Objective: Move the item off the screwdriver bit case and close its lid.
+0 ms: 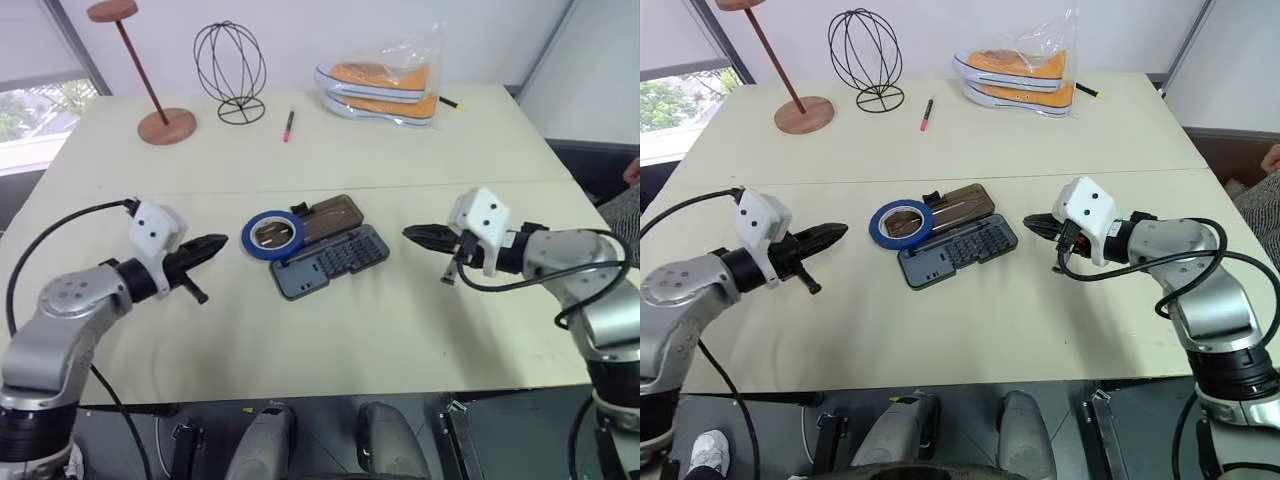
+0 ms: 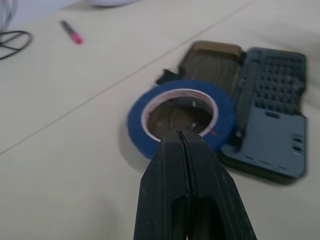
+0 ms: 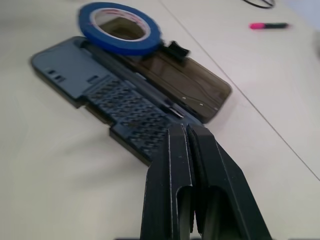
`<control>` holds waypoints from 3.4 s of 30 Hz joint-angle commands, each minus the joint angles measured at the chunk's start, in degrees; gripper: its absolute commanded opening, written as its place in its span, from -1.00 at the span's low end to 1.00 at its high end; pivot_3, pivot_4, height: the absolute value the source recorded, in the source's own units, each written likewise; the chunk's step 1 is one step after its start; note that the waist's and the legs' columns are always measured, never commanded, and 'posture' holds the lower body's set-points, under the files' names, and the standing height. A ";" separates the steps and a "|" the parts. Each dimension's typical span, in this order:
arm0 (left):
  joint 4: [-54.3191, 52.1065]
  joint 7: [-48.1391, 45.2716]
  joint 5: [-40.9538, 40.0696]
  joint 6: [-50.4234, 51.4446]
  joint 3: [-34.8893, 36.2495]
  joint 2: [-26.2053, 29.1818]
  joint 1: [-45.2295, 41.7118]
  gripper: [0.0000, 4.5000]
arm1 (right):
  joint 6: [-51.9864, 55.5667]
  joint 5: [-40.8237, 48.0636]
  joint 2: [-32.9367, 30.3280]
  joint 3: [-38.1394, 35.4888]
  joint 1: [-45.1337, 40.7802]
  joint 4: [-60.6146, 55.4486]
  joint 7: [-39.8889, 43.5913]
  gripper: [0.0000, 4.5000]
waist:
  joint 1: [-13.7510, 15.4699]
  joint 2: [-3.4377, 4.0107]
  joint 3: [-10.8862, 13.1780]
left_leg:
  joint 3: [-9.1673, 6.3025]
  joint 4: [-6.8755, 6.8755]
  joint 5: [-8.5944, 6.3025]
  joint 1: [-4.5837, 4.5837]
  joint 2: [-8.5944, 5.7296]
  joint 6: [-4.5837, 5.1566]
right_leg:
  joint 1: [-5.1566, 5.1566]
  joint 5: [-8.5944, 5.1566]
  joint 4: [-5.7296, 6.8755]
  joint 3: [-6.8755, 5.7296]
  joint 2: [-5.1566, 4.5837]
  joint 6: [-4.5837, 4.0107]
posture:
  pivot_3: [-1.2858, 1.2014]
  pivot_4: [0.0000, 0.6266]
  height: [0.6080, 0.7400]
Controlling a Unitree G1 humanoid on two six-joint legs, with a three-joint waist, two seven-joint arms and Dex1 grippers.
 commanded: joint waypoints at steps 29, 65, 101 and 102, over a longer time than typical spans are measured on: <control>2.47 -0.19 1.76 -1.97 -4.64 -0.19 -5.38 -0.77 | -0.54 -0.24 0.99 1.01 -1.59 -2.81 -2.42 -1.00 | 0.22 -0.19 0.17 | 0.02 0.01 0.02 -0.02 -0.01 -0.03 | -0.01 0.01 0.01 0.03 0.00 0.00 | 0.03 -0.52 1.00; 70.53 -38.40 29.17 -59.41 -27.22 -2.65 -45.44 0.99 | -0.51 -4.45 5.50 3.22 2.06 -7.62 -10.82 -1.00 | -0.08 -0.27 0.21 | 0.26 0.11 0.07 -0.06 -0.10 -0.07 | -0.07 0.02 0.21 -0.01 0.00 0.03 | 0.03 -0.52 1.00; 74.72 -26.34 33.51 -72.27 -25.10 -5.64 -40.77 -0.80 | 0.22 -5.85 6.23 4.30 1.55 -8.13 -11.21 -1.00 | -0.26 -0.30 0.21 | 0.25 0.35 0.07 -0.06 -0.10 -0.06 | -0.04 0.03 0.38 -0.01 0.03 0.03 | 0.03 -0.52 1.00; 73.82 -25.45 32.47 -70.80 -23.86 -5.61 -40.61 -0.80 | 0.21 -5.91 6.33 4.41 1.60 -8.13 -11.24 -1.00 | -0.23 -0.30 0.21 | 0.24 0.35 0.07 -0.06 -0.10 -0.06 | -0.04 0.03 0.38 -0.01 0.03 0.03 | 0.03 -0.52 1.00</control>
